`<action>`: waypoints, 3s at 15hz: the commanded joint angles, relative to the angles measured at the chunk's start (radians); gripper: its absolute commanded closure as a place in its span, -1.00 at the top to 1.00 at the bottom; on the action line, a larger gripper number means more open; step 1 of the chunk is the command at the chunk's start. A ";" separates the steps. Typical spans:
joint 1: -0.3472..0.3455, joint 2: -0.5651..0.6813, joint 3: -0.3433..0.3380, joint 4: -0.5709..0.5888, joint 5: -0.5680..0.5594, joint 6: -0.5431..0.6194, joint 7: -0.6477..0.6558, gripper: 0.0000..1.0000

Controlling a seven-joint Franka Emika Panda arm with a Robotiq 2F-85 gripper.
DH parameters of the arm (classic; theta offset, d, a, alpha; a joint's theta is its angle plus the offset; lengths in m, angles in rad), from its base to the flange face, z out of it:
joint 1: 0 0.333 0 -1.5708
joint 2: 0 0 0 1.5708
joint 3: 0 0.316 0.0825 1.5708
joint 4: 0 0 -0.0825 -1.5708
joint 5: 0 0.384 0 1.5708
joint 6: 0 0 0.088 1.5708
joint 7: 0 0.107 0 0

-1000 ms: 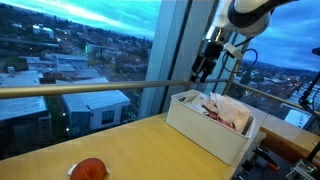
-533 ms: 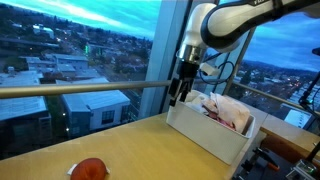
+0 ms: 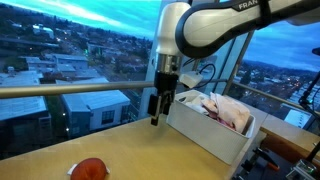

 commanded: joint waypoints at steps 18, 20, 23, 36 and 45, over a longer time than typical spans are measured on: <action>0.166 0.467 0.115 0.601 0.067 -0.152 -0.063 1.00; 0.192 0.508 0.113 0.652 0.063 -0.183 -0.075 1.00; 0.221 0.542 0.101 0.706 0.065 -0.219 -0.097 1.00; 0.227 0.696 0.086 0.873 0.077 -0.340 -0.145 0.35; 0.166 0.646 0.066 0.893 0.066 -0.369 -0.131 -0.98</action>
